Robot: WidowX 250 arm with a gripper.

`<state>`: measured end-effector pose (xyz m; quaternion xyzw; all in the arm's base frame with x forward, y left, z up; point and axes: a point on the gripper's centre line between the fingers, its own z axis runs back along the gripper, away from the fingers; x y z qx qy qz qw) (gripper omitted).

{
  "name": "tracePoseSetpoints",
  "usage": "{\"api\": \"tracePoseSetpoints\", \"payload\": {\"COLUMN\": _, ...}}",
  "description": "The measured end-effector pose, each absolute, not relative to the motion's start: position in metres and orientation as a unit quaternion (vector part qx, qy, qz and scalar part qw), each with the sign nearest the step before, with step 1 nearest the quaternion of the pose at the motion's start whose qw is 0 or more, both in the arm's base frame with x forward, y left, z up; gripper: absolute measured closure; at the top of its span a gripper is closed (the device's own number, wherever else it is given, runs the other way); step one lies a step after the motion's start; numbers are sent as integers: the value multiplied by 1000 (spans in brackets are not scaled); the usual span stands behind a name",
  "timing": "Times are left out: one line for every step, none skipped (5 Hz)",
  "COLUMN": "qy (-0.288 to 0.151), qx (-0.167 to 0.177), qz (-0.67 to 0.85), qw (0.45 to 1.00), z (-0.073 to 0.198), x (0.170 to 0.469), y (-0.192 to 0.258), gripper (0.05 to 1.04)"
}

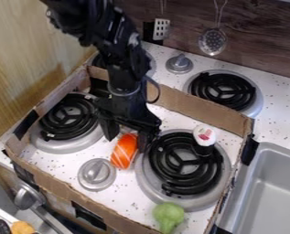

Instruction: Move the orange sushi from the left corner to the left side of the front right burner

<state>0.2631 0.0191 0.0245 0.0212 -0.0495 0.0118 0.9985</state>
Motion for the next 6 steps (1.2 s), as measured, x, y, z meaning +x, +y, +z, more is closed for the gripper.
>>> {"api": "tracePoseSetpoints", "payload": {"qy": -51, "qx": 41, "qz": 12, "qw": 998, "z": 54, "x": 263, "y": 17, "gripper": 87}}
{"api": "tracePoseSetpoints", "payload": {"qy": -48, "qx": 54, "qz": 13, "qw": 997, "z": 73, "x": 256, "y": 12, "gripper": 87}}
{"api": "tracePoseSetpoints", "payload": {"qy": -47, "qx": 51, "qz": 12, "qw": 998, "z": 95, "x": 255, "y": 10, "gripper": 87}}
{"api": "tracePoseSetpoints", "payload": {"qy": -41, "qx": 57, "qz": 5, "qw": 997, "z": 113, "x": 253, "y": 11, "gripper": 87}}
{"api": "tracePoseSetpoints", "payload": {"qy": -31, "qx": 63, "qz": -3, "qw": 998, "z": 130, "x": 253, "y": 11, "gripper": 87}}
{"api": "tracePoseSetpoints", "payload": {"qy": -26, "qx": 65, "qz": -10, "qw": 997, "z": 141, "x": 255, "y": 10, "gripper": 87}}
